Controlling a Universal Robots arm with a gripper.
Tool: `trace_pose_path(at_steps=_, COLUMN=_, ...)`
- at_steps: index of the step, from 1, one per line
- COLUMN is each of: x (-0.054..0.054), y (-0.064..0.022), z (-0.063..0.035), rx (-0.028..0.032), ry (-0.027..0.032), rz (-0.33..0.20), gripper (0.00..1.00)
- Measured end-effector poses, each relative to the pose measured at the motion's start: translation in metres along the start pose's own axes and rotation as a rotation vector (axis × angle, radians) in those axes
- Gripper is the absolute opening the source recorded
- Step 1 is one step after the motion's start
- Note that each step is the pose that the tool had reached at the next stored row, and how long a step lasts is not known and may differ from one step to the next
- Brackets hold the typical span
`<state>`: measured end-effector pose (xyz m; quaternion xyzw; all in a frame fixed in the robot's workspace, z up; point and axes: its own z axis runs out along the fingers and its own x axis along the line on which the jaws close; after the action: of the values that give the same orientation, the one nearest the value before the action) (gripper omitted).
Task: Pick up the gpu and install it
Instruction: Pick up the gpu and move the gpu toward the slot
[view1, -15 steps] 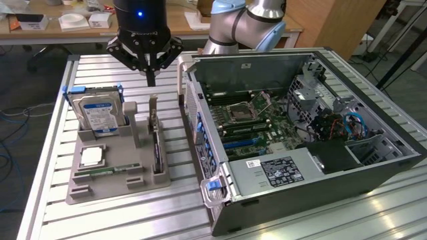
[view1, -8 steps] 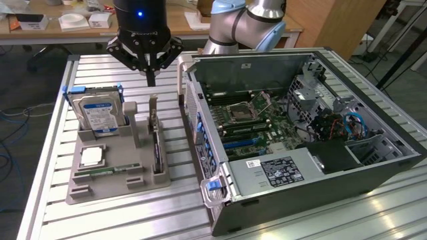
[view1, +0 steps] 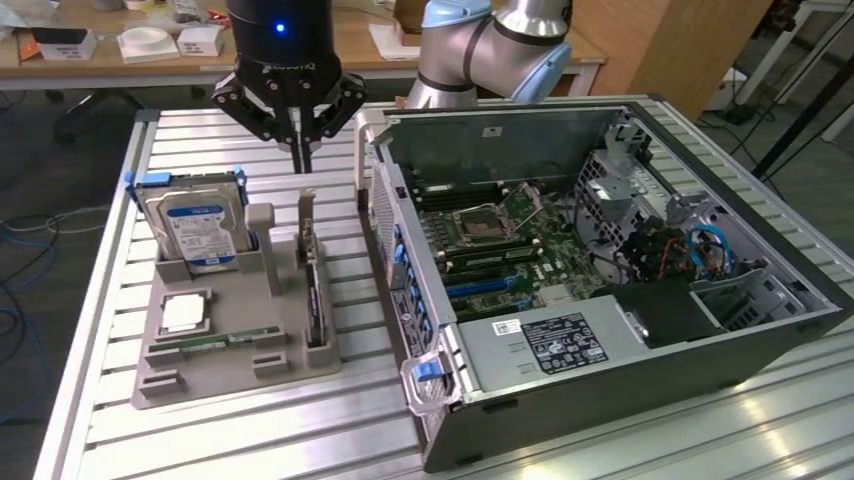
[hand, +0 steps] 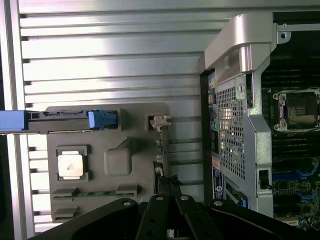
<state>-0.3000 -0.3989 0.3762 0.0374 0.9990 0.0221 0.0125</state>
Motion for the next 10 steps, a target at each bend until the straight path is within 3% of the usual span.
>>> trace_pose_path(at_steps=5, x=0.0, y=0.0, z=0.0, rx=0.0, ry=0.0, rz=0.0, gripper=0.35)
trace_pose_path(at_steps=10, x=0.0001, y=0.0, z=0.0012, rx=-0.0002, ry=-0.0004, rz=0.0, gripper=0.47)
